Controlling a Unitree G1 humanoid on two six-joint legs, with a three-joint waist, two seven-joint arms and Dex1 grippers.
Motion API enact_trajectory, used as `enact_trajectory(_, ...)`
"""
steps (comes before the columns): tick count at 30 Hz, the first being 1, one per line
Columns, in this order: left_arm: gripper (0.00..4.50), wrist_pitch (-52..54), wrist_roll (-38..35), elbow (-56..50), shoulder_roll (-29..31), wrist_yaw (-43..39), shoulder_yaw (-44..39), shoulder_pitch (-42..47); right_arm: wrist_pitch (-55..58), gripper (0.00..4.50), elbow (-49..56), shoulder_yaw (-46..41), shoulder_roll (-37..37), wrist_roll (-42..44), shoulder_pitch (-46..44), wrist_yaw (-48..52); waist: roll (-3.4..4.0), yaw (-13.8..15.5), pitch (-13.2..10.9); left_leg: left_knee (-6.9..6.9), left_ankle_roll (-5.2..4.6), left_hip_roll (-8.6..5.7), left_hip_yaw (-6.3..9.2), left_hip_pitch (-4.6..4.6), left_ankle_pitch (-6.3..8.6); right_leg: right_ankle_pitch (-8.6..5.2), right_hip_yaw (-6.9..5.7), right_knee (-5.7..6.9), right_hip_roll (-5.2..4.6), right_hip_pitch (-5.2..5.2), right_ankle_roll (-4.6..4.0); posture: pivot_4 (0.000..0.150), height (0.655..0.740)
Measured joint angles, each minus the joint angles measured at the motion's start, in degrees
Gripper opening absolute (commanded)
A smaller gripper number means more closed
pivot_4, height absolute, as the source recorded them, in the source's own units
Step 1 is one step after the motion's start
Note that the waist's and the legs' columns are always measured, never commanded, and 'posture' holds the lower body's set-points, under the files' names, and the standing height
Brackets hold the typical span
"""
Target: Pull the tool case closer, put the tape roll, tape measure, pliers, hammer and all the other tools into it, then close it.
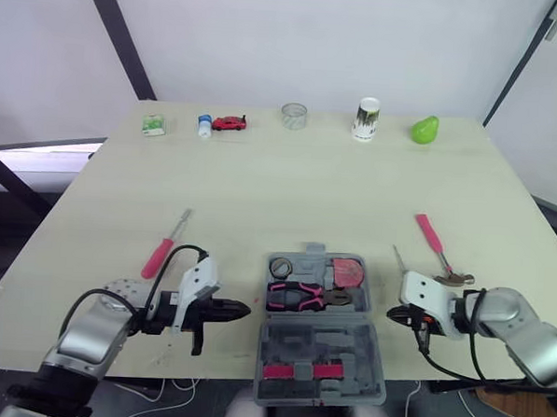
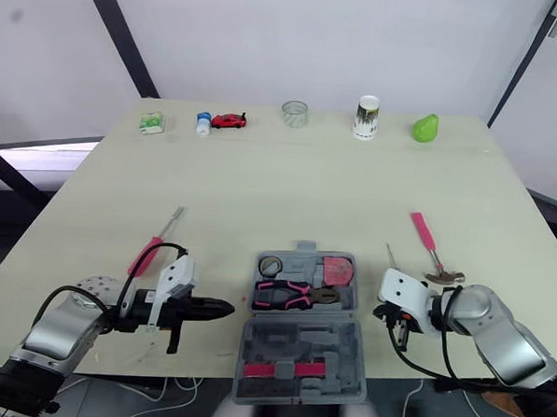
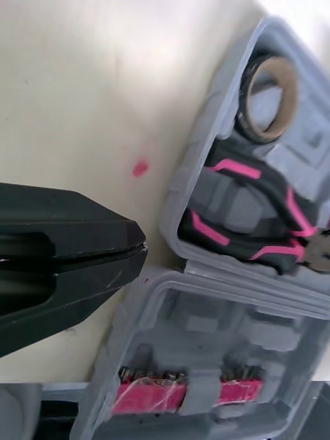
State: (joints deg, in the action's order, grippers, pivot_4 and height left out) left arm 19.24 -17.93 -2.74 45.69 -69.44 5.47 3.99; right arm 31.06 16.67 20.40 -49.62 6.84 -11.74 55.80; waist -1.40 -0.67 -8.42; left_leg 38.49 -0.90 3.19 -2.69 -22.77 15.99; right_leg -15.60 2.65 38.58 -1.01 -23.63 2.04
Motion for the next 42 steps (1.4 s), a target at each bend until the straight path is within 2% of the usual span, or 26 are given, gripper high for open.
enact_trajectory(17, 0.04, -2.0, 5.7, 3.1, -3.7, 2.9, 6.0, 2.2, 3.9, 0.0, -1.5, 7.9, 3.0, -5.7, -6.8, 3.4, 0.0, -0.1, 0.0, 0.17, 0.0, -0.01, -0.01, 0.02, 0.0, 0.0, 0.0, 0.27, 0.0, -0.02, 0.0, 0.15, 0.74)
enact_trajectory(28, 0.04, -15.2, 6.7, 13.6, -7.9, 1.4, 5.7, 3.5, 6.3, 0.0, -4.5, 10.7, 7.7, -9.4, -10.9, 4.3, 0.18, 0.1, 0.1, 0.42, -0.01, -0.01, 0.01, 0.1, -0.01, 0.03, -0.06, 0.38, -0.01, 0.13, -0.01, 0.15, 0.74)
enact_trajectory(42, 0.04, -21.2, 6.8, 22.4, -10.5, -0.3, 5.7, 7.3, 6.2, 0.0, -7.6, 10.2, 9.4, -10.4, -12.4, 4.9, 0.53, 0.4, 0.3, 0.72, -0.02, -0.01, 0.04, 0.1, -0.02, 0.13, -0.08, 0.5, 0.01, 0.18, 0.03, 0.15, 0.74)
